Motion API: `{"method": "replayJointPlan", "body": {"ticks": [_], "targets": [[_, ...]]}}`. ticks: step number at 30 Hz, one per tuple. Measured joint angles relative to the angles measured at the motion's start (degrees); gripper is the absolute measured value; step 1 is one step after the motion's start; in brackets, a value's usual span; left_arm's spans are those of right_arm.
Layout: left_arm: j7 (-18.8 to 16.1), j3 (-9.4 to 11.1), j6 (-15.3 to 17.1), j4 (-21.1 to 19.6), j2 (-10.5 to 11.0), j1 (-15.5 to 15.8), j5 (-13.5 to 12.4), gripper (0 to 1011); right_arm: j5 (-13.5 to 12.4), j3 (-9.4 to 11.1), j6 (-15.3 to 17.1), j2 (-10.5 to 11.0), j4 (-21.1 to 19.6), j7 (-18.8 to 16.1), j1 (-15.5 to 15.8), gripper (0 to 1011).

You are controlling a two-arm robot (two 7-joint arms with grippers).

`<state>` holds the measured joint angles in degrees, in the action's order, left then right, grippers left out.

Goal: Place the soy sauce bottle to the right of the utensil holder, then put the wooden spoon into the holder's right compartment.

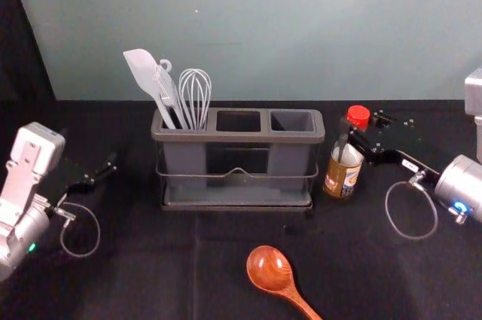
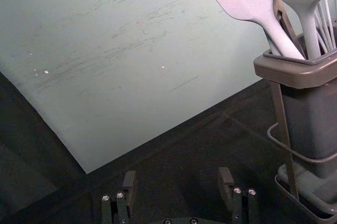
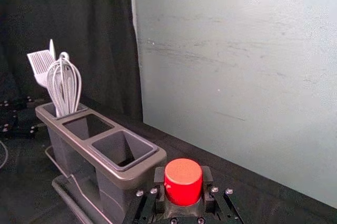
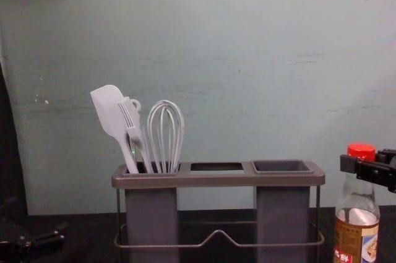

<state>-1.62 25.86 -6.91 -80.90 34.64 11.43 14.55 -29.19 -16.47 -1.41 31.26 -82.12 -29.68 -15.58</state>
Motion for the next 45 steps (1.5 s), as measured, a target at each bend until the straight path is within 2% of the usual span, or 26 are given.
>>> {"method": "replayJointPlan", "body": {"ticks": [16, 20, 21, 24, 27, 28, 30, 31, 35, 38, 45], "targets": [[0.00, 0.00, 0.00, 0.00, 0.00, 0.00, 0.00, 1012, 0.47, 0.03, -0.27, -0.08, 0.32, 0.12, -0.11, 392], [0.00, 0.00, 0.00, 0.00, 0.00, 0.00, 0.00, 1011, 0.42, 0.03, -0.27, -0.07, 0.30, 0.14, -0.10, 477], [0.00, 0.00, 0.00, 0.00, 0.00, 0.00, 0.00, 1012, 0.41, 0.03, -0.26, -0.06, 0.29, 0.15, -0.10, 543], [0.00, 0.00, 0.00, 0.00, 0.00, 0.00, 0.00, 1011, 0.39, 0.04, -0.25, -0.05, 0.28, 0.16, -0.08, 641], [0.00, 0.00, 0.00, 0.00, 0.00, 0.00, 0.00, 1011, 0.38, 0.03, -0.25, -0.04, 0.25, 0.17, -0.07, 700], [0.00, 0.00, 0.00, 0.00, 0.00, 0.00, 0.00, 1011, 0.38, 0.03, -0.24, -0.03, 0.24, 0.17, -0.06, 754], [0.00, 0.00, 0.00, 0.00, 0.00, 0.00, 0.00, 1012, 0.37, 0.03, -0.24, -0.03, 0.23, 0.17, -0.06, 792], [0.00, 0.00, 0.00, 0.00, 0.00, 0.00, 0.00, 1011, 0.36, 0.03, -0.24, -0.03, 0.23, 0.17, -0.05, 851], [0.00, 0.00, 0.00, 0.00, 0.00, 0.00, 0.00, 1012, 0.34, 0.03, -0.22, -0.03, 0.23, 0.18, -0.05, 961], [0.00, 0.00, 0.00, 0.00, 0.00, 0.00, 0.00, 1011, 0.33, 0.03, -0.21, -0.03, 0.23, 0.18, -0.05, 1003], [0.00, 0.00, 0.00, 0.00, 0.00, 0.00, 0.00, 1011, 0.30, 0.03, -0.18, -0.02, 0.23, 0.18, -0.04, 1003]]}}
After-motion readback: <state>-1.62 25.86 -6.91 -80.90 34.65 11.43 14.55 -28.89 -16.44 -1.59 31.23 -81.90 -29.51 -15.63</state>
